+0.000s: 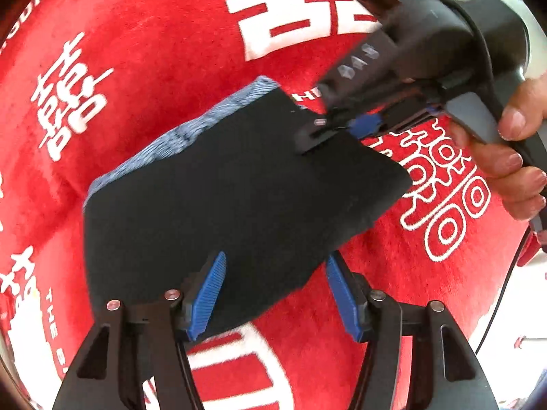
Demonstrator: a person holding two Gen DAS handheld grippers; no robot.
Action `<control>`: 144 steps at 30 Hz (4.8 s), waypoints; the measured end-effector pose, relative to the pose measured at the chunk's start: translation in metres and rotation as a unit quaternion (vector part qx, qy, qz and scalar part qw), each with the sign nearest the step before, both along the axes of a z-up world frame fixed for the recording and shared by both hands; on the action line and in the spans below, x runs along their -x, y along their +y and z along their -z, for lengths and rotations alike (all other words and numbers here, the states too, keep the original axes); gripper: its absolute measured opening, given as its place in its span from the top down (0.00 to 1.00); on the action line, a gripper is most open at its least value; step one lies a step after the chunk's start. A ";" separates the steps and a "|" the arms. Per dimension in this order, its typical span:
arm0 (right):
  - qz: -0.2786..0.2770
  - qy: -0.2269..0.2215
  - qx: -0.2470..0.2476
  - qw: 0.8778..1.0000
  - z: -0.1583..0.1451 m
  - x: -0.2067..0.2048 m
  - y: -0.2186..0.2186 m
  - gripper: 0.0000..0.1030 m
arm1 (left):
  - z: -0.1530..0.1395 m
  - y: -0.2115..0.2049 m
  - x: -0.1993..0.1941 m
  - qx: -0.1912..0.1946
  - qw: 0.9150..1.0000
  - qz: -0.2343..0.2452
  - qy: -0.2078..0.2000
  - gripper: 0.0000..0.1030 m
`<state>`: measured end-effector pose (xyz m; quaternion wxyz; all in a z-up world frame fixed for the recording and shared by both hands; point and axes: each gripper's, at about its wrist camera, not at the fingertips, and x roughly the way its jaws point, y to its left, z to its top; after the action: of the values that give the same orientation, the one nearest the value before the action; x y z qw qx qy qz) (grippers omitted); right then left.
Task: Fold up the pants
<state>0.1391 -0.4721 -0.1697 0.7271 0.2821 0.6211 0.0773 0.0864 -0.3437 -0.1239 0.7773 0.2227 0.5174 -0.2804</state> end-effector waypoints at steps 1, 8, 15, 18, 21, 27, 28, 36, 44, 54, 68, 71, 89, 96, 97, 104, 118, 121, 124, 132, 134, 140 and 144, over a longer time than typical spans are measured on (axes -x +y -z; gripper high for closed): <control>-0.002 0.002 0.016 1.000 -0.002 -0.001 0.004 0.69 | -0.004 0.006 0.000 -0.001 1.000 -0.007 -0.004 0.40; -0.019 0.008 0.111 0.994 -0.015 0.022 0.019 0.67 | -0.016 0.071 -0.038 -0.002 0.995 -0.097 -0.007 0.40; -0.032 0.012 0.192 0.981 -0.019 0.035 0.042 0.65 | 0.017 0.119 -0.067 0.004 0.982 -0.173 0.068 0.40; -0.041 0.014 0.214 0.976 -0.014 0.037 0.050 0.65 | 0.032 0.125 -0.071 0.013 0.980 -0.180 0.087 0.39; -0.054 0.008 0.232 0.971 -0.009 0.035 0.056 0.65 | 0.045 0.128 -0.076 0.025 0.976 -0.191 0.103 0.35; -0.044 0.013 0.252 0.967 -0.008 0.040 0.054 0.60 | 0.037 0.123 -0.075 0.022 0.976 -0.191 0.100 0.32; -0.037 0.015 0.252 0.967 -0.008 0.038 0.056 0.60 | 0.034 0.123 -0.075 0.021 0.976 -0.193 0.101 0.32; 0.001 0.029 0.250 0.968 -0.018 0.050 0.050 0.50 | 0.028 0.137 -0.082 -0.007 0.967 -0.229 0.113 0.17; 0.015 0.038 0.243 0.969 -0.031 0.068 0.050 0.35 | 0.032 0.145 -0.084 -0.009 0.963 -0.238 0.124 0.17; 0.025 0.045 0.247 0.968 -0.029 0.070 0.051 0.29 | 0.036 0.143 -0.086 -0.008 0.963 -0.238 0.127 0.17; 0.024 0.044 0.227 0.973 -0.029 0.070 0.042 0.27 | 0.034 0.149 -0.098 -0.003 0.965 -0.237 0.115 0.17; 0.031 0.034 0.206 0.977 -0.031 0.069 0.033 0.27 | 0.031 0.157 -0.108 0.008 0.963 -0.242 0.115 0.17; 0.034 0.011 -0.012 0.999 0.008 0.016 -0.017 0.27 | 0.057 0.164 -0.176 0.124 0.952 -0.178 0.214 0.17; 0.011 0.002 -0.131 0.991 0.033 0.000 -0.021 0.27 | 0.079 0.170 -0.186 0.164 0.933 -0.159 0.279 0.17; 0.006 0.001 -0.138 0.990 0.037 -0.003 -0.021 0.27 | 0.082 0.170 -0.187 0.168 0.930 -0.159 0.285 0.17; -0.010 0.015 -0.163 0.986 0.053 -0.015 -0.012 0.26 | 0.093 0.160 -0.192 0.184 0.922 -0.157 0.301 0.17; 0.042 0.024 -0.168 0.985 0.035 -0.012 -0.007 0.62 | 0.064 0.156 -0.180 0.195 0.933 -0.157 0.260 0.45; 0.048 0.020 -0.176 0.983 0.027 -0.010 -0.006 0.62 | 0.052 0.158 -0.177 0.202 0.932 -0.156 0.259 0.45; 0.048 0.018 -0.182 0.982 0.018 -0.004 -0.007 0.63 | 0.040 0.164 -0.172 0.210 0.928 -0.160 0.262 0.45; 0.041 0.009 -0.183 0.982 -0.011 0.028 0.015 0.63 | 0.010 0.180 -0.136 0.205 0.934 -0.155 0.250 0.45; 0.042 0.010 -0.181 0.983 -0.014 0.041 0.020 0.63 | 0.011 0.182 -0.125 0.201 0.934 -0.154 0.252 0.45; 0.040 0.030 -0.150 0.987 0.005 0.075 0.036 0.62 | 0.039 0.189 -0.092 0.167 0.936 -0.154 0.267 0.45; 0.023 0.018 -0.103 0.994 0.015 0.084 0.044 0.59 | 0.048 0.192 -0.082 0.155 0.945 -0.164 0.236 0.36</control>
<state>0.0554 -0.4282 -0.1848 0.6841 0.3708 0.6167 0.1192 0.1686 -0.1519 -0.1723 0.6928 -0.0610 0.6657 -0.2704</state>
